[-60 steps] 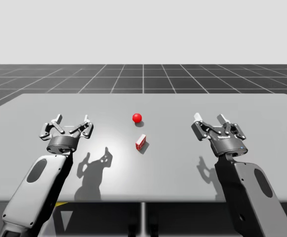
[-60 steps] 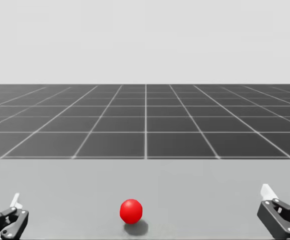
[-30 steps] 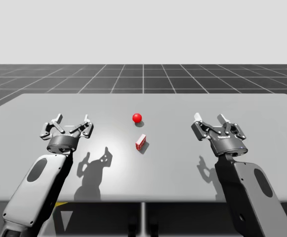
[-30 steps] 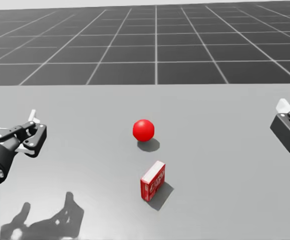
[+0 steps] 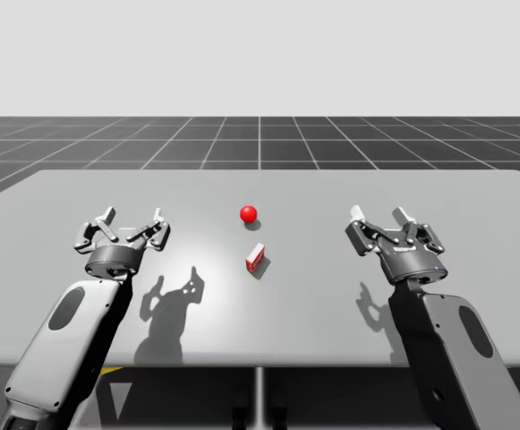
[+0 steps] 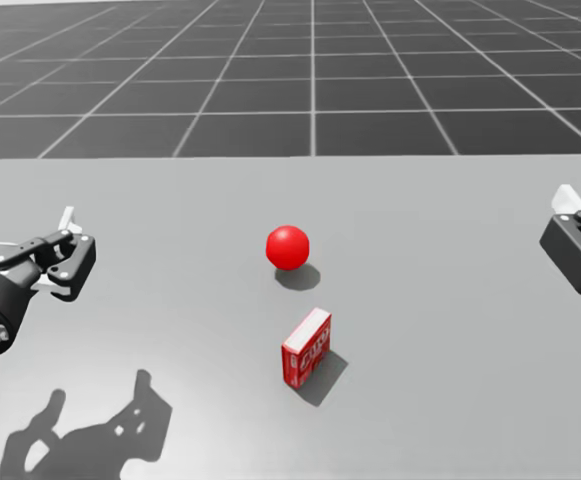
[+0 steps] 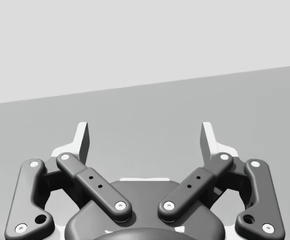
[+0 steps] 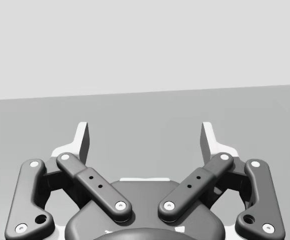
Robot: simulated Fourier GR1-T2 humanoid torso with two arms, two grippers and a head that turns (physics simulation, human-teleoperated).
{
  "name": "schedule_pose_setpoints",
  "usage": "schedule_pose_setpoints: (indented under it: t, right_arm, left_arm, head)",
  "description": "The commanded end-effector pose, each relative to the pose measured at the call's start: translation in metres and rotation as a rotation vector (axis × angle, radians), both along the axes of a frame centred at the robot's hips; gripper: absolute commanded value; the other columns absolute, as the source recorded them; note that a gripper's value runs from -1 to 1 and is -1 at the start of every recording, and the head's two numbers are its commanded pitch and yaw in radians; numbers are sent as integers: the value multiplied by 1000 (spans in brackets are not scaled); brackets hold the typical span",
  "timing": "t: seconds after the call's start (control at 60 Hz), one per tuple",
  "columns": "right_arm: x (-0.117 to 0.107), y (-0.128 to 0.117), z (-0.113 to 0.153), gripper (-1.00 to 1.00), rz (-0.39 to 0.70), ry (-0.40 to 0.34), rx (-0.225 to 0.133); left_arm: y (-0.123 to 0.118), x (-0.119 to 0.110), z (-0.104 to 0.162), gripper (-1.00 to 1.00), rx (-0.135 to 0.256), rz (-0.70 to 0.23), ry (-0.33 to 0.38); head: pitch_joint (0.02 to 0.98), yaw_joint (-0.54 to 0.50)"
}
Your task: Watch the red light. When it turns green, pick up the object.
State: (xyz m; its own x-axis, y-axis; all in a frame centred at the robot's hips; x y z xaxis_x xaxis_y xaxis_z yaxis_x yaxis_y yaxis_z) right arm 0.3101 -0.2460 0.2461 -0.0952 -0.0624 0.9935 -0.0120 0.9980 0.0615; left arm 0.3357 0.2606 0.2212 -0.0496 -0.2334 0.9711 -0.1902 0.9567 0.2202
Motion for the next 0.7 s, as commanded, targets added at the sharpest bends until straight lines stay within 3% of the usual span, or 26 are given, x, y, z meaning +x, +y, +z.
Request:
schedule_pose_setpoints:
  t: [0.017,0.7]
  right_arm:
    - [0,0,0,-1000,2,0,-4]
    - [1,0,-2,-1000,4,4,-10]
  left_arm:
    - [0,0,0,-1000,-4,-3,0]
    - [0,-1,0,-1000,-13,-4,-1]
  head:
    - [618,48]
    - [624,54]
